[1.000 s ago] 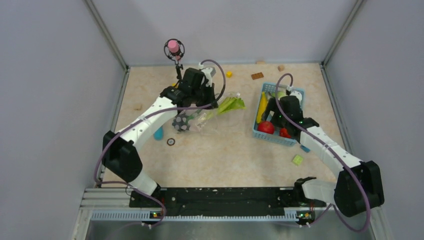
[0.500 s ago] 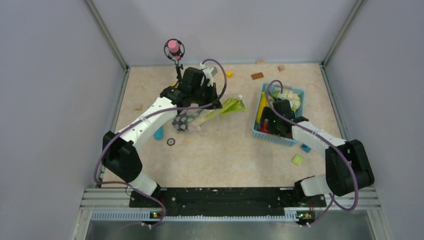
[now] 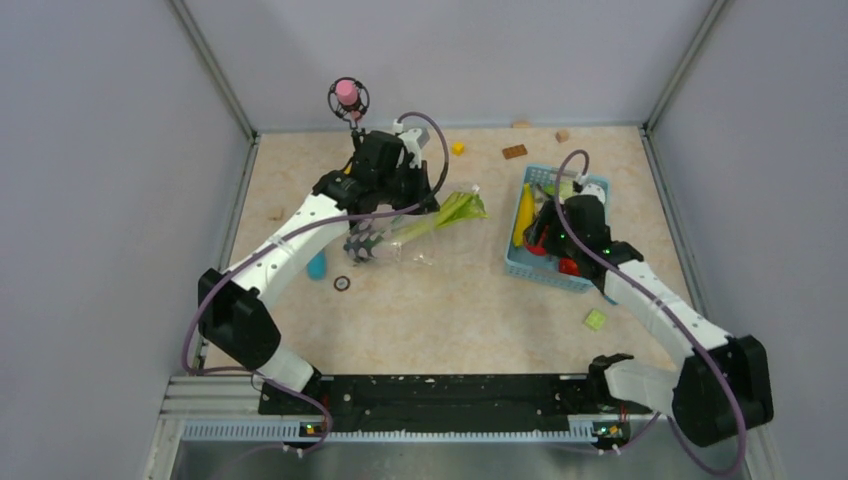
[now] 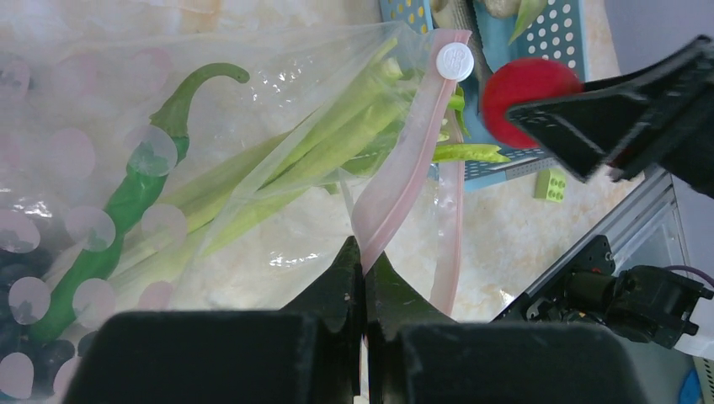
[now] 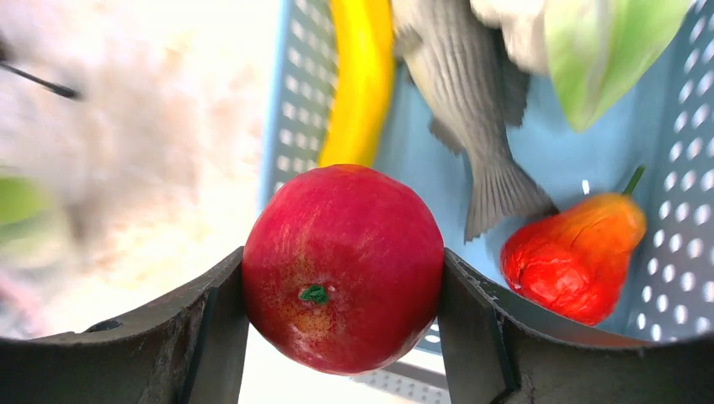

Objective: Place the food in the zip-top bag and seal the zipper
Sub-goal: Pick up the fake vegetable from the bin, then place the fake vegetable in the zipper food storage bag.

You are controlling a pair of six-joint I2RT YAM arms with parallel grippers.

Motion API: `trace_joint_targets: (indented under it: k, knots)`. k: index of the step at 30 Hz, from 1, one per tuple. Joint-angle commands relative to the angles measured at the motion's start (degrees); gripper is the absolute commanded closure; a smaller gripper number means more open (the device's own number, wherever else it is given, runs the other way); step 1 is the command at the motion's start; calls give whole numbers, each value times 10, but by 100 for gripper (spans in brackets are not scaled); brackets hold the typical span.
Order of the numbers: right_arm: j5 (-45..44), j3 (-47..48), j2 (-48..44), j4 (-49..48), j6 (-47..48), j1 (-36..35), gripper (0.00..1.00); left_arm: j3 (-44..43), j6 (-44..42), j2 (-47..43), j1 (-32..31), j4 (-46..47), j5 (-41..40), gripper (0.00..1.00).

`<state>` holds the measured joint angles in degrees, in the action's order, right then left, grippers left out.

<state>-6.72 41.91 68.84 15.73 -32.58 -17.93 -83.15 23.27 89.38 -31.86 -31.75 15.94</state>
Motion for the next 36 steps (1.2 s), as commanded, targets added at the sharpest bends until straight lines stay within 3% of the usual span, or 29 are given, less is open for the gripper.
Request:
trace_joint_targets:
  k: [1,3,7,9,14,20,25,36]
  knots:
    - [-10,4,-117,-33,30,3,60,-24,0,-37,0,8,-13,100]
    - [45,1,-154,-50,55,3,60,-24,0,-40,0,10,-15,100]
    - [251,-7,-190,-131,63,-3,63,-25,-1,-45,0,11,-11,100]
    - [302,-5,-186,-175,64,-31,64,-21,-1,-48,0,11,-11,100]
    - [197,49,-118,-196,107,-178,64,-18,0,-53,0,11,-2,100]
    - [109,101,-9,-230,95,-229,65,-7,2,-62,-1,17,16,100]
    - [-5,133,61,-185,40,-236,65,3,1,-78,-1,22,23,100]
    - [19,209,189,-139,48,-282,57,20,9,-91,-3,55,102,100]
